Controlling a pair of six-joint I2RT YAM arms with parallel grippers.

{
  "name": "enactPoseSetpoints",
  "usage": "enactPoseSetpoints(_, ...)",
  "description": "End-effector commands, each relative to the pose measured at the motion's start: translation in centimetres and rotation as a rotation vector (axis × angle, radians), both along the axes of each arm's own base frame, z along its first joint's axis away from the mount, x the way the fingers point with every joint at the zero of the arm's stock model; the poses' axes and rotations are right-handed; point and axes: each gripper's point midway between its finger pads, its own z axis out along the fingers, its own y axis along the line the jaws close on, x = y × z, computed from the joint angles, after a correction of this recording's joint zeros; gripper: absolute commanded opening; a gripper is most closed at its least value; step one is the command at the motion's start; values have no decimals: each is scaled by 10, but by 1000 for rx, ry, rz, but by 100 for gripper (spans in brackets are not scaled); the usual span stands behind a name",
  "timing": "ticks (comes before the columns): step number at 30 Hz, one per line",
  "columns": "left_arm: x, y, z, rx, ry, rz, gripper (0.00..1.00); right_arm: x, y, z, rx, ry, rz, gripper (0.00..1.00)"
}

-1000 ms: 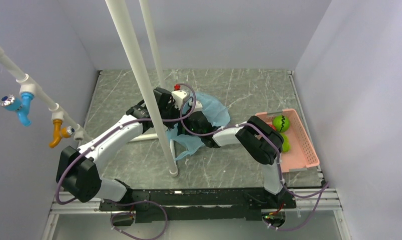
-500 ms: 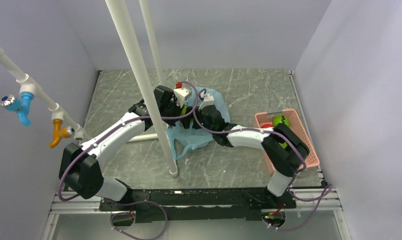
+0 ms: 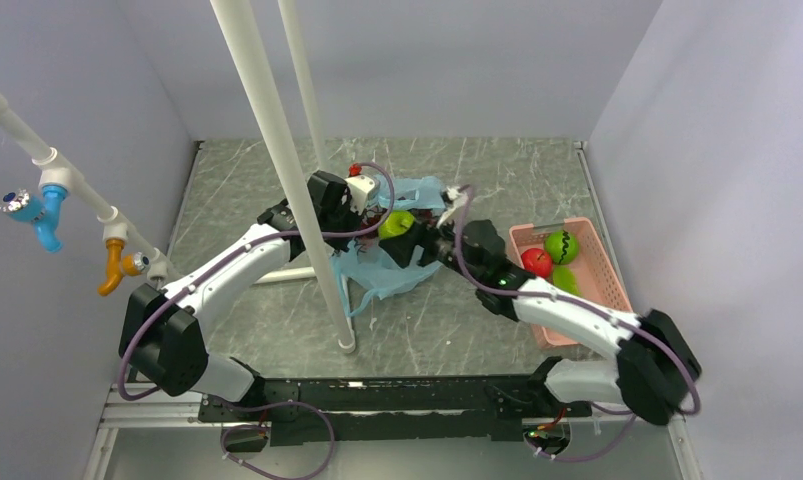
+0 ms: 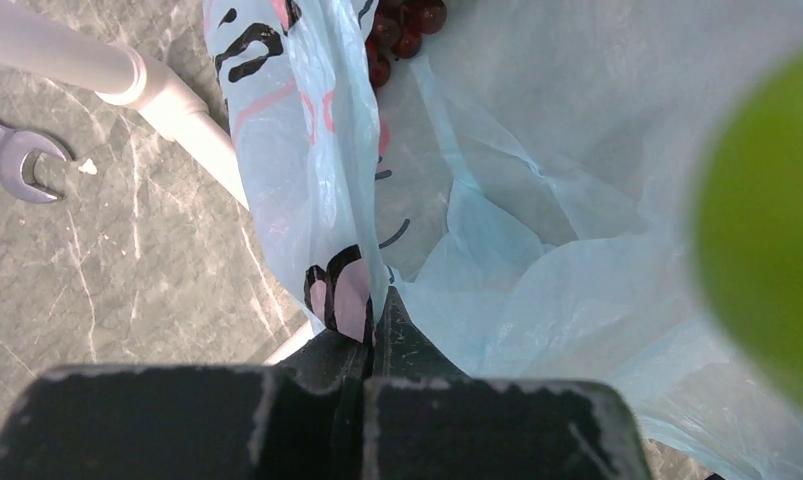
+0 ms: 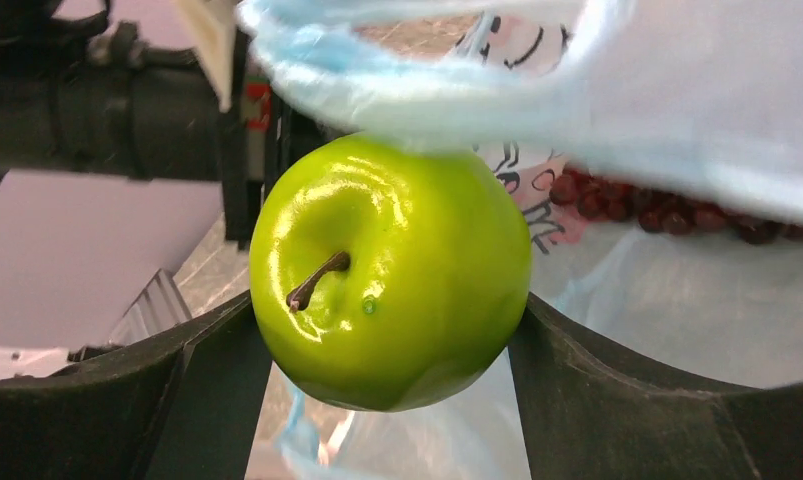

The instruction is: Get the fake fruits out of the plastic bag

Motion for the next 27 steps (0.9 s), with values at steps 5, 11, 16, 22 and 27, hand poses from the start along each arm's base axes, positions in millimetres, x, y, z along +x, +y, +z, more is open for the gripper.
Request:
enactPoseSetpoints(5, 3, 3, 15, -24, -42, 25, 0, -24, -87, -9, -47, 2, -202, 0)
enactPoseSetpoints(11, 5, 8, 28, -45, -111, 52, 0, -20, -181, -6, -39, 18, -540, 0)
enactPoseSetpoints(16, 3, 7, 34, -66, -128, 52, 0, -29, -273, -8, -6, 82, -966, 0)
enactPoseSetpoints(22, 1, 5, 37, -78, -128, 44, 0, -46, -339, -23, -57, 180, -1350, 0)
enactPoseSetpoints(27, -2, -1, 36, -80, -116, 25, 0, -53, -364, -36, -161, 269, -1527, 0)
